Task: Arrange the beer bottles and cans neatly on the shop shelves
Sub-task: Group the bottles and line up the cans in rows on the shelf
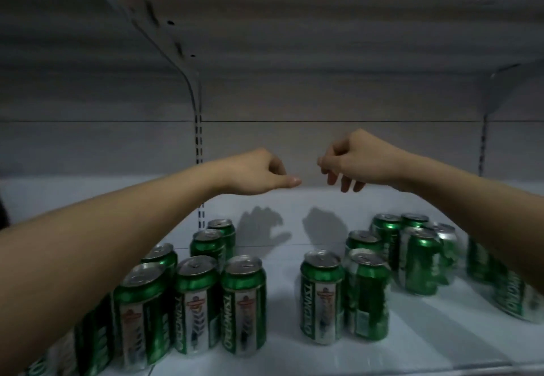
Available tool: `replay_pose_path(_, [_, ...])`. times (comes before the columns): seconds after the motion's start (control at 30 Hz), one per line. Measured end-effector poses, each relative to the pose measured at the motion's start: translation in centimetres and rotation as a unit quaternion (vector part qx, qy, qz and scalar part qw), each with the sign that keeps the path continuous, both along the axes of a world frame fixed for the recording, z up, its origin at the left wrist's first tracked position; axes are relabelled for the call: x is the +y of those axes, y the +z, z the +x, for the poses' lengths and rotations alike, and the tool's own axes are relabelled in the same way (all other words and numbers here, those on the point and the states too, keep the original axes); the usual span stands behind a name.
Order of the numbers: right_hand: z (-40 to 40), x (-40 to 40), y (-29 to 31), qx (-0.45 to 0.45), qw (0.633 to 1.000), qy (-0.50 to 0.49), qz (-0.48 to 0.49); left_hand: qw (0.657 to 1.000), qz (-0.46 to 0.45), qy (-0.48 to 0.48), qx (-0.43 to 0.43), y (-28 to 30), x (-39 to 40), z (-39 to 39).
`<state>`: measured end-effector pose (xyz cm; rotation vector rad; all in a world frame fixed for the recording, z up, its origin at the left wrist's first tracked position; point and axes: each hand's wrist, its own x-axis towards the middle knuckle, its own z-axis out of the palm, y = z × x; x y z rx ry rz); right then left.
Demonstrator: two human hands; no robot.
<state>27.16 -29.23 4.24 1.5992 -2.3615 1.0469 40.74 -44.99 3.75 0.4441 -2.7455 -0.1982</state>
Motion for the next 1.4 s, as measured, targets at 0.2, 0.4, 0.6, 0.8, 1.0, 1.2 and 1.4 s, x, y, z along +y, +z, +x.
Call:
replay_pose_path(0.2, [-5.8, 4.7, -2.0, -0.029, 0.996, -0.077, 0.029, 0.997, 0.042, -0.069, 0.003, -2.2, 4.4, -8.5])
replay_pose_path(0.4, [-11.0, 8.2, -5.0, -0.068, 0.981, -0.17, 0.058, 0.991, 0.061, -0.116, -0.018, -4.2, 8.1, -15.2])
replay_pose_path(0.6, [-14.0, 10.1, -9.6, -0.07, 0.966, -0.214, 0.129, 0.985, 0.061, -0.11, -0.115, -7.3, 10.2, -21.2])
replay_pose_path(0.8, [-16.1, 10.7, -12.8, -0.083, 0.974, -0.176, 0.115, 0.982, 0.067, -0.123, -0.127, -9.0, 10.5, -24.3])
replay_pose_path(1.0, [-16.3, 10.2, -14.6, -0.028, 0.977, -0.203, 0.065, 0.985, 0.074, -0.127, -0.093, -9.4, 10.0, -25.1])
replay_pose_path(1.2, [-15.8, 10.1, -14.4, -0.051, 0.978, -0.197, -0.037, 0.97, 0.177, -0.163, -0.027, -8.8, 9.4, -23.7])
replay_pose_path(1.4, [-13.7, 9.8, -10.1, -0.075, 0.975, -0.128, -0.165, 0.923, 0.316, -0.207, 0.078, -5.4, 7.9, -19.7])
